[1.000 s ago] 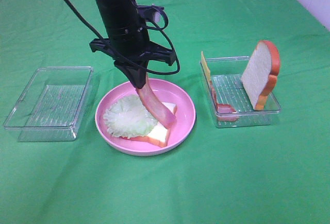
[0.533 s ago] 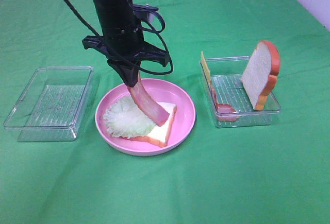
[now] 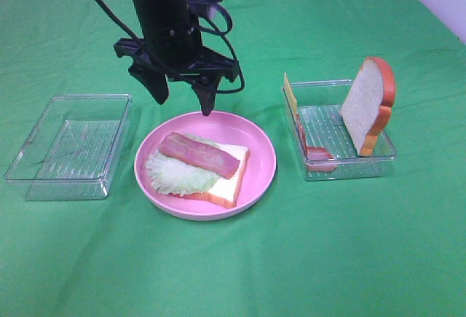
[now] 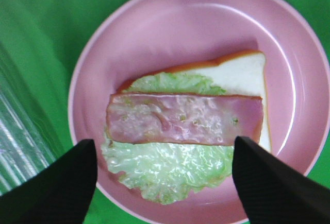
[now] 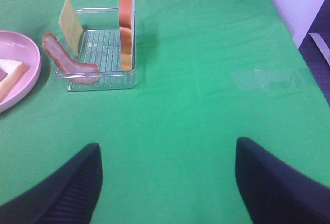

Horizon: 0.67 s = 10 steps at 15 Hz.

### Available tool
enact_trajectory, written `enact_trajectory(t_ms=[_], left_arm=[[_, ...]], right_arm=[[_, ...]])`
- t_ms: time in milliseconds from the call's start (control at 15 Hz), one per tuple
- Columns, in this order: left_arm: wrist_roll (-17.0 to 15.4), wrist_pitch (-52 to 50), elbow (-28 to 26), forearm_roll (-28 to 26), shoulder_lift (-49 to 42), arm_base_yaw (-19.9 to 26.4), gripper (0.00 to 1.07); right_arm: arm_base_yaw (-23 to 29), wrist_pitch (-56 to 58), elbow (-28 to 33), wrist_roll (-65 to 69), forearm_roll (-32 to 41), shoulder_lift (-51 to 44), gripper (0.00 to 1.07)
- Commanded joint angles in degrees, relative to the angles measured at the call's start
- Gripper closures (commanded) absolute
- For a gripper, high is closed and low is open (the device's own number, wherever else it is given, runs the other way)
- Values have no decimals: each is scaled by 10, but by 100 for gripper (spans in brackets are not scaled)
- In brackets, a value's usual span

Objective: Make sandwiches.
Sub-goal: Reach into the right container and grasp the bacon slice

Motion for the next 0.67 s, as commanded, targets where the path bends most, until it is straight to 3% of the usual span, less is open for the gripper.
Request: enact_trajectory(t_ms=[67, 533, 667], left_arm=[[-2, 40, -24, 25, -42, -1, 35], [2, 40, -23, 32, -197, -1, 35], [2, 40, 7, 32, -249, -1, 35]], right_arm=[[-2, 0, 1, -3, -1, -7, 38], [-2, 0, 1, -3, -1, -7, 38], [-2, 0, 1, -3, -1, -7, 38]])
